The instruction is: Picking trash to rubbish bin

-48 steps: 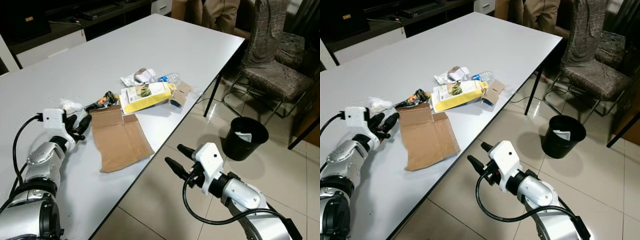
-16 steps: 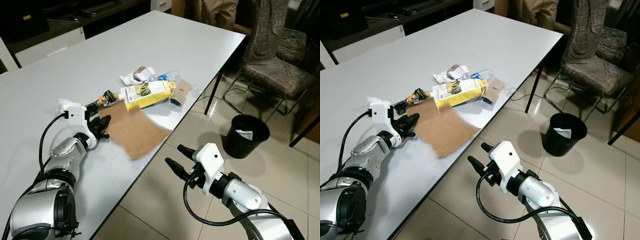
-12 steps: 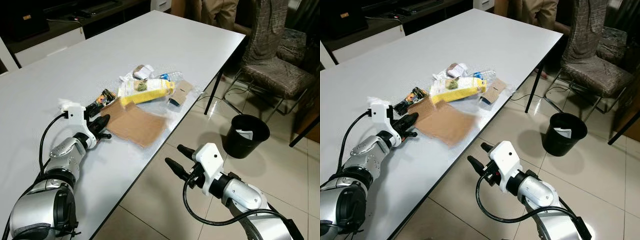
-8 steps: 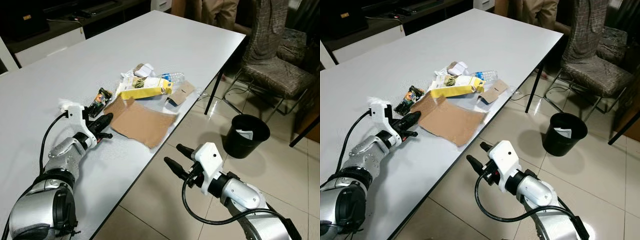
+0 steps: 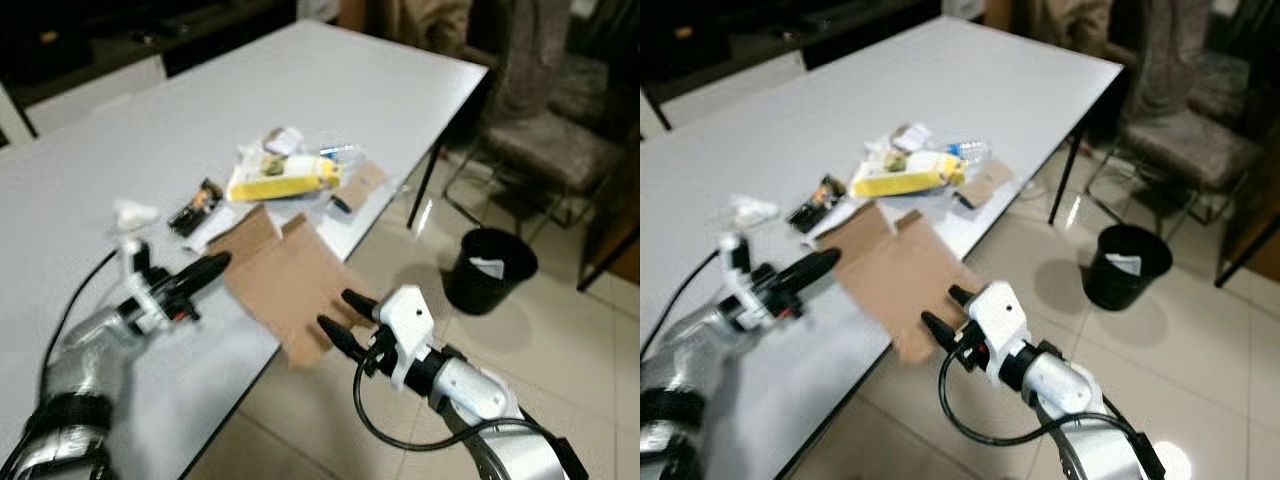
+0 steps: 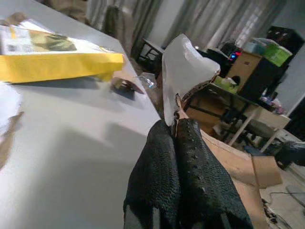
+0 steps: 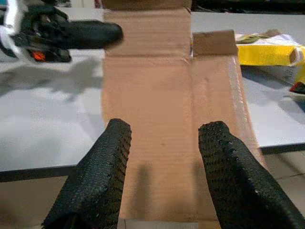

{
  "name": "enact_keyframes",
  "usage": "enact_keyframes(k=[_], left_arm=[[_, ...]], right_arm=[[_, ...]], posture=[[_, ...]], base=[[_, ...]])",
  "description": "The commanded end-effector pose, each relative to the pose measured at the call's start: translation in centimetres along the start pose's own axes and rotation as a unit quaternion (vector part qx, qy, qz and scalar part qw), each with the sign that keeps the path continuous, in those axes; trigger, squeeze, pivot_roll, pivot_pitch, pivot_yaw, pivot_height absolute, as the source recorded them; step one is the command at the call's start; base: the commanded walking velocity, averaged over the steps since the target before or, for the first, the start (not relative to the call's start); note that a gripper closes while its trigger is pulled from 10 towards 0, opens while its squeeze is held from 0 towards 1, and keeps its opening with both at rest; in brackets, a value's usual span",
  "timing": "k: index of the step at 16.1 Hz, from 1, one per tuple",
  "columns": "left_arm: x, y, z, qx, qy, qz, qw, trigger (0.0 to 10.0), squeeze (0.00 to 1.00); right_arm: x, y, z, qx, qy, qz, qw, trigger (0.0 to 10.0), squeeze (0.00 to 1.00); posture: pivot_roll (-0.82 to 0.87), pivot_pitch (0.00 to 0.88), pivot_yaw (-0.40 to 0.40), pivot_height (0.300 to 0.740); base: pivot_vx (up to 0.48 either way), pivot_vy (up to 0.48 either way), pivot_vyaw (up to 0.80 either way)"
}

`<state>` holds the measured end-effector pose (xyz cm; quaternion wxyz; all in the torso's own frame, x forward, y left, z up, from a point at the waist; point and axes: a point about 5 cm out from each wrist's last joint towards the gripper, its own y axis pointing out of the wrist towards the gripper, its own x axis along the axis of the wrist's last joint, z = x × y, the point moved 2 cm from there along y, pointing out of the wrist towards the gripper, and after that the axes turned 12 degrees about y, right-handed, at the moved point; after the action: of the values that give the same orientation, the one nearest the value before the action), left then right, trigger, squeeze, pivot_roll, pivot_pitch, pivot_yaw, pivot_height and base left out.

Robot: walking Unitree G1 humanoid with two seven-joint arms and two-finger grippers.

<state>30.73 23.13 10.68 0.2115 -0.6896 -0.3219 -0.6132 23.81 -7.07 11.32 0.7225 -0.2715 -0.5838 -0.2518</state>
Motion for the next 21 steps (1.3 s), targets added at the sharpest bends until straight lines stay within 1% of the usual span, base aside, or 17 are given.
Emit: enact_keyframes(k=[1, 2, 3, 4, 5, 6, 7, 8, 9, 10, 11, 12, 13, 15, 17, 20, 21], left_arm=[[3.2, -0.6, 0.5, 0.046, 0.038, -0.051, 0.997, 0.0, 0.00], [5.4, -1.3, 1.0, 0.105, 0.062, -0.093, 0.988, 0.0, 0.00], [6.5, -1.6, 1.3, 0.141, 0.085, -0.110, 0.980, 0.0, 0.00], [8.1, -1.9, 1.5, 0.195, 0.118, -0.126, 0.965, 0.0, 0.00], [9.2, -2.1, 1.6, 0.241, 0.150, -0.126, 0.950, 0.0, 0.00], [10.3, -2.4, 1.9, 0.312, 0.183, -0.118, 0.925, 0.0, 0.00], [10.9, -2.2, 1.7, 0.352, 0.194, -0.111, 0.909, 0.0, 0.00], [11.2, -1.9, 1.0, 0.367, 0.207, -0.111, 0.900, 0.0, 0.00], [11.1, -1.2, -0.1, 0.370, 0.212, -0.112, 0.898, 0.0, 0.00], [10.6, -0.4, -1.1, 0.382, 0.220, -0.096, 0.892, 0.7, 0.00], [9.8, 0.4, -2.0, 0.388, 0.236, -0.072, 0.888, 4.2, 0.00], [9.3, 0.7, -2.3, 0.390, 0.233, -0.058, 0.889, 7.9, 0.00], [8.1, 1.9, -3.6, 0.375, 0.242, -0.029, 0.894, 10.0, 0.00], [7.7, 2.2, -4.2, 0.377, 0.263, -0.020, 0.888, 10.0, 0.00], [6.8, 2.5, -4.8, 0.364, 0.272, 0.004, 0.891, 10.0, 0.00], [6.6, 2.4, -5.1, 0.380, 0.286, 0.021, 0.879, 10.0, 0.00], [6.2, 2.4, -5.2, 0.384, 0.297, 0.041, 0.873, 10.0, 0.00]], right_arm=[[0.6, 0.2, -0.3, -0.010, -0.001, -0.015, 1.000, 10.0, 0.00], [0.9, 0.3, -0.5, -0.023, 0.002, -0.025, 0.999, 10.0, 0.00], [1.1, 0.4, -0.8, -0.035, 0.005, -0.033, 0.999, 10.0, 0.00], [1.6, 0.5, -1.3, -0.060, 0.009, -0.048, 0.997, 10.0, 0.00], [2.0, 0.5, -1.7, -0.078, 0.011, -0.060, 0.995, 10.0, 0.00], [2.5, 0.5, -2.2, -0.099, 0.010, -0.072, 0.992, 10.0, 0.00], [2.9, 0.5, -2.7, -0.118, 0.005, -0.083, 0.990, 10.0, 0.00], [3.2, 0.4, -3.1, -0.135, 0.001, -0.087, 0.987, 10.0, 0.00], [3.5, 0.3, -3.6, -0.158, 0.001, -0.094, 0.983, 10.0, 0.00], [3.7, 0.2, -4.1, -0.180, -0.009, -0.095, 0.979, 10.0, 0.00], [3.6, 0.1, -4.6, -0.201, -0.034, -0.083, 0.975, 10.0, 0.00], [3.6, 0.0, -4.7, -0.211, -0.042, -0.081, 0.973, 10.0, 0.00], [3.9, -0.4, -5.0, -0.235, -0.042, -0.092, 0.967, 10.0, 0.00], [3.8, -0.6, -5.2, -0.244, -0.038, -0.093, 0.965, 10.0, 0.00], [3.4, -0.3, -5.0, -0.225, -0.039, -0.081, 0.970, 10.0, 0.00], [2.9, 0.1, -4.6, -0.206, -0.039, -0.069, 0.975, 10.0, 0.00], [2.9, 0.6, -3.9, -0.182, -0.039, -0.067, 0.980, 10.0, 0.00]], posture=[[-0.07, 0.000, 0.003, 0.740], [-0.06, 0.000, 0.001, 0.740], [-0.05, 0.002, 0.000, 0.740], [-0.05, 0.000, -0.002, 0.740], [-0.04, 0.000, -0.002, 0.740], [-0.04, 0.000, 0.003, 0.740], [-0.03, 0.000, 0.007, 0.740], [-0.03, 0.000, 0.007, 0.740], [-0.03, 0.000, 0.007, 0.740], [-0.02, 0.000, 0.002, 0.740], [-0.02, 0.000, -0.001, 0.740], [-0.02, 0.000, -0.001, 0.740], [-0.03, 0.000, -0.001, 0.740], [-0.02, 0.000, 0.001, 0.740], [-0.03, 0.000, 0.003, 0.740], [-0.01, 0.000, -0.004, 0.740], [-0.01, 0.000, -0.003, 0.740]], base=[[0.000, 0.000, 0.00], [0.000, 0.000, 0.00], [0.000, 0.000, 0.00], [0.000, 0.000, 0.00], [0.000, 0.000, 0.00], [0.000, 0.000, 0.00], [0.000, 0.000, 0.00], [0.000, 0.000, 0.00], [0.000, 0.000, 0.00], [0.000, 0.000, 0.00], [0.000, 0.000, 0.00], [0.000, 0.000, 0.00], [0.000, 0.000, 0.00], [0.000, 0.000, 0.00], [0.000, 0.000, 0.00], [0.000, 0.000, 0.53], [0.000, 0.000, 0.80]])
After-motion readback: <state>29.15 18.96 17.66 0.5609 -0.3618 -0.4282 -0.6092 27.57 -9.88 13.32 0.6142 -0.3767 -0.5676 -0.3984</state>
